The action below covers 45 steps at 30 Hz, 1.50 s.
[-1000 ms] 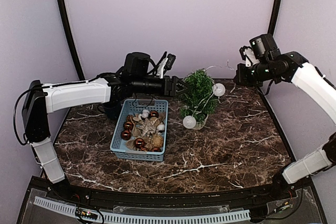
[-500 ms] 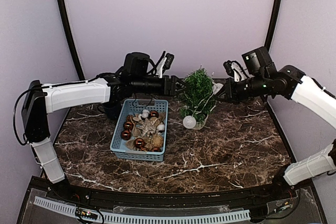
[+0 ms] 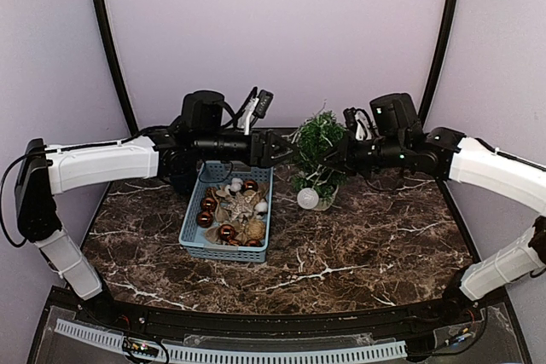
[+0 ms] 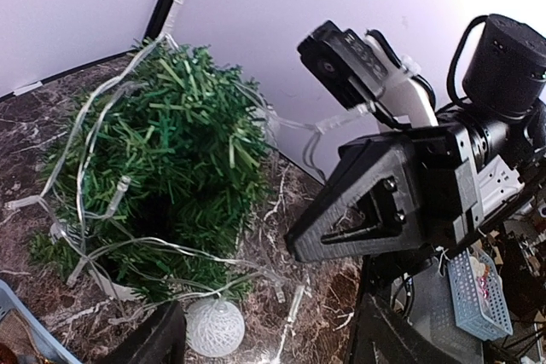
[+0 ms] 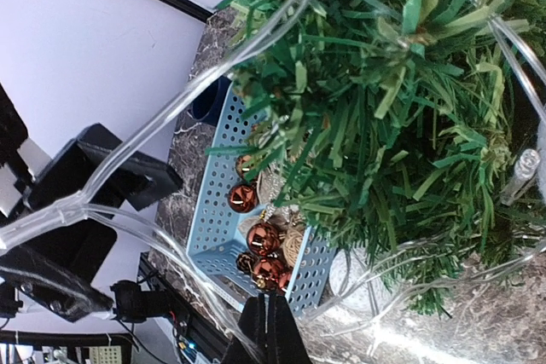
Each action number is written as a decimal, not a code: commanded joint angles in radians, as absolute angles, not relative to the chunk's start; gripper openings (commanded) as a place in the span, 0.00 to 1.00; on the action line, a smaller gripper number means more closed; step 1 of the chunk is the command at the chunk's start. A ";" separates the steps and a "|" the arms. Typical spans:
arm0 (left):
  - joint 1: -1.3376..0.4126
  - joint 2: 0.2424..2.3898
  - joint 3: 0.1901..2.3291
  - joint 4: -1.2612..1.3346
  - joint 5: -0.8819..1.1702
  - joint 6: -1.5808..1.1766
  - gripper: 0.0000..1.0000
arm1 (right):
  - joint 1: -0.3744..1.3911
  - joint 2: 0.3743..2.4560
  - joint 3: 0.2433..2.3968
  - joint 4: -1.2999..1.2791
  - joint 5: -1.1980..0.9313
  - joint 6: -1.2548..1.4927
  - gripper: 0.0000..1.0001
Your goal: Decorate the small christmas tree
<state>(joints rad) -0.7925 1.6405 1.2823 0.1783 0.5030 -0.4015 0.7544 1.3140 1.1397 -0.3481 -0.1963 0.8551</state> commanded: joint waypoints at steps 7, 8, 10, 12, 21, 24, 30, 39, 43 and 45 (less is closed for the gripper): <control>-0.850 1.670 1.283 0.208 0.597 -0.318 0.76 | 0.776 1.311 1.075 -0.078 -0.169 1.006 0.00; -0.854 1.680 1.296 0.203 0.593 -0.315 0.76 | 0.777 1.308 1.072 -0.077 -0.168 1.008 0.00; -0.857 1.693 1.309 0.204 0.590 -0.308 0.75 | 0.780 1.303 1.068 -0.075 -0.171 1.009 0.00; -0.860 1.705 1.318 0.208 0.591 -0.307 0.70 | 0.780 1.298 1.066 -0.080 -0.171 1.010 0.00; -0.865 1.728 1.336 0.226 0.594 -0.310 0.26 | 0.781 1.286 1.057 -0.102 -0.167 1.000 0.00; -0.867 1.728 1.331 0.223 0.584 -0.310 0.15 | 0.781 1.277 1.051 -0.100 -0.166 1.002 0.00; -0.867 1.721 1.323 0.213 0.565 -0.311 0.00 | 0.781 1.247 1.054 -0.140 -0.136 0.989 0.02; -0.867 1.708 1.321 0.206 0.560 -0.314 0.00 | 0.780 1.192 1.204 -0.389 0.045 0.845 0.54; -0.867 1.703 1.321 0.198 0.555 -0.313 0.00 | 0.779 1.230 1.307 -0.498 0.134 0.785 0.58; -0.868 1.698 1.319 0.195 0.552 -0.312 0.00 | 0.779 1.246 1.337 -0.524 0.173 0.768 0.58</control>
<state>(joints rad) -0.8623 1.7363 1.3087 0.2073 0.5591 -0.3176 0.7765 1.2198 1.2644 -0.4271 0.0513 0.8452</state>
